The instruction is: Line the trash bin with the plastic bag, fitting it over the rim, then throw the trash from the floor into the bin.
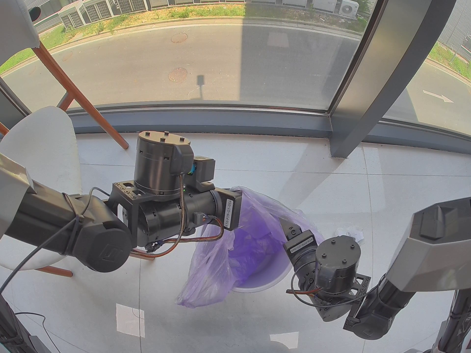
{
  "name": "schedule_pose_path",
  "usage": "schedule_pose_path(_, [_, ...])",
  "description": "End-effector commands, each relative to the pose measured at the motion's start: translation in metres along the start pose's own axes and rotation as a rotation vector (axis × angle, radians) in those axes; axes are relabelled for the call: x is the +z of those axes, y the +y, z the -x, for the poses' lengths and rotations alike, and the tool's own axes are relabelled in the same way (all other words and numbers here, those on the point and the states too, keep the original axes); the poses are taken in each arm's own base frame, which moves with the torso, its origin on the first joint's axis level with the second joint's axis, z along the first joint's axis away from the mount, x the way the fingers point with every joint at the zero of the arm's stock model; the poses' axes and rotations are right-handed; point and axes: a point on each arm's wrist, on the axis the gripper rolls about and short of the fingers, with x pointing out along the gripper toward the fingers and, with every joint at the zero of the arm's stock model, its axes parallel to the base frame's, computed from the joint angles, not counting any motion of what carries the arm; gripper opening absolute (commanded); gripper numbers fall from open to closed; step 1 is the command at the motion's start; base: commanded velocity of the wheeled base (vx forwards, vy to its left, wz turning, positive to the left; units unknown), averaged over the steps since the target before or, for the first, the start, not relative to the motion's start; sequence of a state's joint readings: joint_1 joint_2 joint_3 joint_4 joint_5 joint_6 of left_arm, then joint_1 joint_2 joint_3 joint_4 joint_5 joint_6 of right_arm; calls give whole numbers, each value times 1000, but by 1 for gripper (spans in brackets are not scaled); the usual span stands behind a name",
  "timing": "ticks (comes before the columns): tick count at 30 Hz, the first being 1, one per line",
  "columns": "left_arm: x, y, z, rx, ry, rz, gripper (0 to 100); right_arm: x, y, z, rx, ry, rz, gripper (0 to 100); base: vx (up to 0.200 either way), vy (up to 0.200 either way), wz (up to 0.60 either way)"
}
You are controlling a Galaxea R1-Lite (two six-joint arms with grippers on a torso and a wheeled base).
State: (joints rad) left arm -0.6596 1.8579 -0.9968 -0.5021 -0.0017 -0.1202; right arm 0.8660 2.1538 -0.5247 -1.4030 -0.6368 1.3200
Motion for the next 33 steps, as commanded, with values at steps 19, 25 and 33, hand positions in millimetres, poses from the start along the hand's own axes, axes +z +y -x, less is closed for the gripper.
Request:
schedule_pose_path(19, [-3,-2,22,-13,64,-95,0,44,44,-8,176,218,214,0,0,0,0])
schedule_pose_path(25, [0,-4,24,-47,79,-81,0,63,62,13,206,450,351,0,0,0,0])
schedule_pose_path(33, [-10,-11,35,-157,115,-81,0,77,53,8,159,490,637,0,0,0,0])
